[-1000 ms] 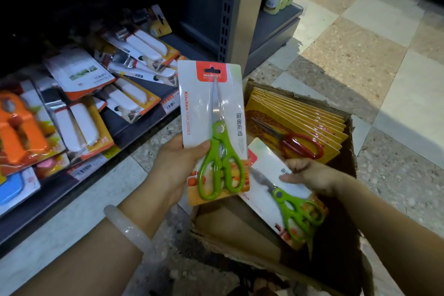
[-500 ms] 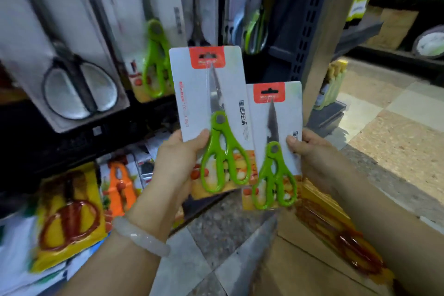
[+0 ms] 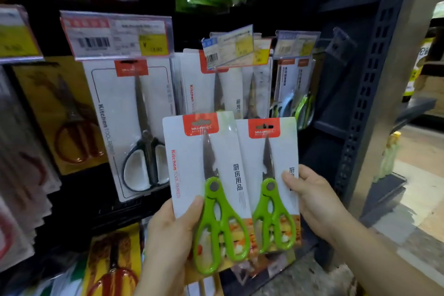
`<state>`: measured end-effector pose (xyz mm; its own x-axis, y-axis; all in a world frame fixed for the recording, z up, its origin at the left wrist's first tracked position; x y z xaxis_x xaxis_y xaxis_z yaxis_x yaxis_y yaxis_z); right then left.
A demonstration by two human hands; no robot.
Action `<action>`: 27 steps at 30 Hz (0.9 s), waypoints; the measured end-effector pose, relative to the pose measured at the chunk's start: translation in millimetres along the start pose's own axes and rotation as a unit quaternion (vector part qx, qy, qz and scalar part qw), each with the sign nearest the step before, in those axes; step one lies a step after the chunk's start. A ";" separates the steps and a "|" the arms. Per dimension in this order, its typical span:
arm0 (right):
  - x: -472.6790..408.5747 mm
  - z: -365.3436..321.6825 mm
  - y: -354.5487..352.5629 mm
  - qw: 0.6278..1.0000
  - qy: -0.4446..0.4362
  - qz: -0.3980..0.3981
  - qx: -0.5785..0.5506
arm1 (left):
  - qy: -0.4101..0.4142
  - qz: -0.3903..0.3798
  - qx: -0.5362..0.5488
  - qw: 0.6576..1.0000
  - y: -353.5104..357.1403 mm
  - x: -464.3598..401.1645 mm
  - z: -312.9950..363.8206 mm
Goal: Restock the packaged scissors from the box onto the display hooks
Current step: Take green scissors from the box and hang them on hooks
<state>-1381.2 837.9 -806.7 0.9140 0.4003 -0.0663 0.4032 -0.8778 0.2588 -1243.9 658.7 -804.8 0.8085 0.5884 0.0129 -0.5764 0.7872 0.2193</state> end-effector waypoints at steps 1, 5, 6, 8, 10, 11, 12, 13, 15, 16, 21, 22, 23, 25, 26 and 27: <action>-6.5 -3.7 5.0 1.000 -0.006 -0.002 0.004 | 0.006 0.007 -0.004 1.000 -2.9 -1.8 -0.1; -34.5 -20.8 27.9 0.999 -0.048 -0.005 0.023 | 0.007 0.019 0.018 1.000 -4.8 -5.0 2.7; -40.9 -25.3 34.9 0.998 -0.058 -0.012 0.018 | 0.009 0.018 0.030 0.999 -4.2 -6.2 4.7; -51.6 -33.3 47.8 0.997 -0.075 -0.028 -0.002 | 0.015 0.011 0.057 0.998 -2.2 -9.0 9.7; -60.8 -41.2 58.4 0.995 -0.091 -0.040 -0.007 | 0.025 0.009 0.074 0.997 -0.7 -13.3 15.1; -65.3 -44.5 62.9 0.994 -0.097 -0.047 -0.008 | 0.031 0.009 0.076 0.997 0.0 -15.7 17.6; -69.0 -47.6 66.9 0.993 -0.102 -0.055 -0.008 | 0.035 0.007 0.074 0.997 0.6 -18.0 20.2; -72.9 -49.9 70.4 0.992 -0.108 -0.061 -0.008 | 0.039 0.003 0.073 0.997 1.4 -20.5 22.3; -78.2 -52.0 74.4 0.990 -0.123 -0.070 -0.009 | 0.041 -0.010 0.077 0.996 3.4 -24.9 26.9; -79.2 -51.7 74.6 0.989 -0.131 -0.071 -0.012 | 0.043 -0.017 0.077 0.996 3.8 -26.7 28.8; -78.3 -56.7 74.3 0.981 -0.170 -0.084 -0.031 | 0.062 -0.046 0.048 0.996 1.5 -27.6 33.6; -79.9 -60.9 77.1 0.981 -0.177 -0.078 -0.021 | 0.064 -0.046 0.051 0.996 0.9 -28.1 33.6; -82.5 -64.4 80.3 0.981 -0.180 -0.069 -0.010 | 0.064 -0.045 0.059 0.995 1.0 -28.7 33.2; -88.7 -67.7 85.7 0.984 -0.172 -0.053 0.010 | 0.061 -0.042 0.077 0.994 1.0 -30.0 33.0; -91.0 -66.8 87.4 0.985 -0.160 -0.054 0.017 | 0.057 -0.040 0.079 0.994 1.0 -29.7 33.0; -92.2 -65.6 88.8 0.987 -0.145 -0.058 0.024 | 0.054 -0.037 0.075 0.995 0.7 -29.3 32.3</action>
<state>-1432.7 740.3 -714.4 0.8335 0.4118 -0.3684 0.5004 -0.8452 0.1875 -1264.2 636.0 -773.5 0.8262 0.5520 -0.1121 -0.4846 0.7980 0.3583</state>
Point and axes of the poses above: each hand's wrist, its own x-axis away from the middle knuckle, its own y-axis out of the palm, z = x × y, the point moved 1 cm from there along -x, towards the middle knuckle, and after that the axes turned 5 degrees about -z, right-handed, at the moved point
